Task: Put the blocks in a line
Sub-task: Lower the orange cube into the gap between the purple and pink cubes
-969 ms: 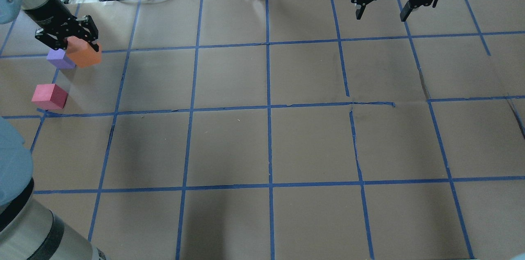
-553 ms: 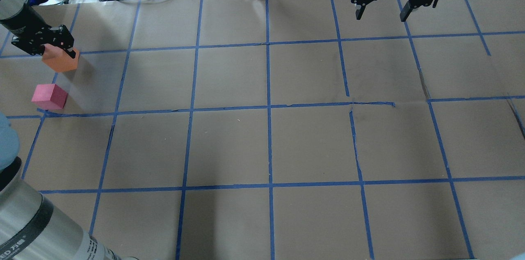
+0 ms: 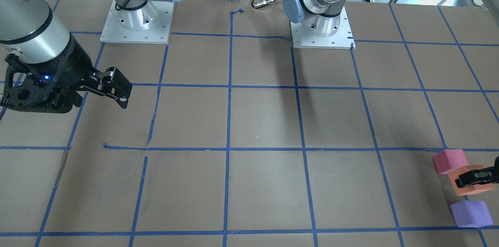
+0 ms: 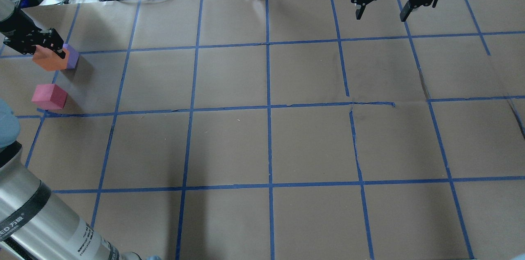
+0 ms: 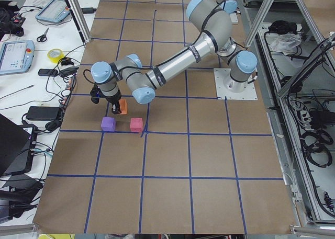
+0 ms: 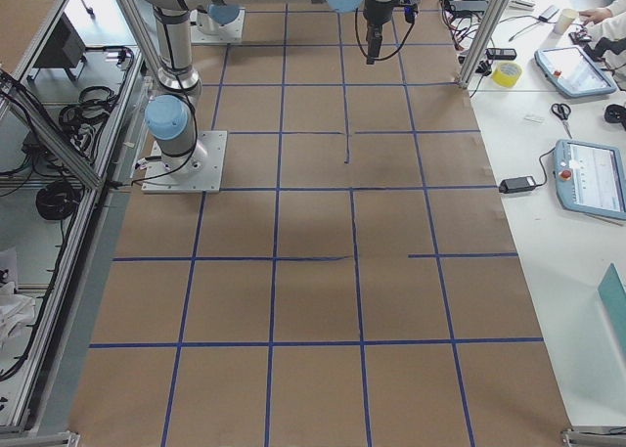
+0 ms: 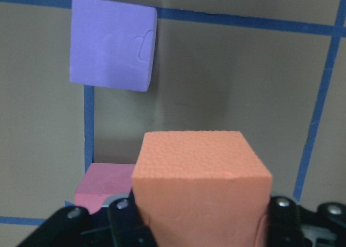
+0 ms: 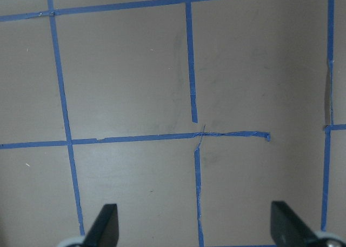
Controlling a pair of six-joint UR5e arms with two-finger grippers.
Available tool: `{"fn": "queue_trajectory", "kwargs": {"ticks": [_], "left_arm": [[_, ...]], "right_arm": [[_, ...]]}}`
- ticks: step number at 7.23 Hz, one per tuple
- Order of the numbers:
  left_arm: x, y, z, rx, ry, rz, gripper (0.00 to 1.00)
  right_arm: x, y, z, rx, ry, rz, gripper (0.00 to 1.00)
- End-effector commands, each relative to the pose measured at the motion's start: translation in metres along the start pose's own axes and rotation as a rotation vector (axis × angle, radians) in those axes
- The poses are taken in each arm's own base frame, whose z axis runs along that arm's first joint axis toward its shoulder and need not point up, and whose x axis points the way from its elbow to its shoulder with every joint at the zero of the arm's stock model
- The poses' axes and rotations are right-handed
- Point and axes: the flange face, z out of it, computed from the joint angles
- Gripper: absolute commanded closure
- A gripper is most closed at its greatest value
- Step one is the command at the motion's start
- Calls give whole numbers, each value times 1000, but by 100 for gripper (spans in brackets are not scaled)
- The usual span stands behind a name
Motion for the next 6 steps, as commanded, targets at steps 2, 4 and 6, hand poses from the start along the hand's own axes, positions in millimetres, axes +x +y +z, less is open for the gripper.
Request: {"fn": "queue_trajectory", "kwargs": {"ticks": [2,4,6], "left_arm": [[-28,-2,19,-16,-17,47,100],[-31,-1,24,-25,-25,68,100],[-32,1,28,-41,-36,70,100]], "right_arm": [[0,0,0,0,0,0,0],[0,0,0,0,2,0,0],[0,0,0,2,0,0,0]]}}
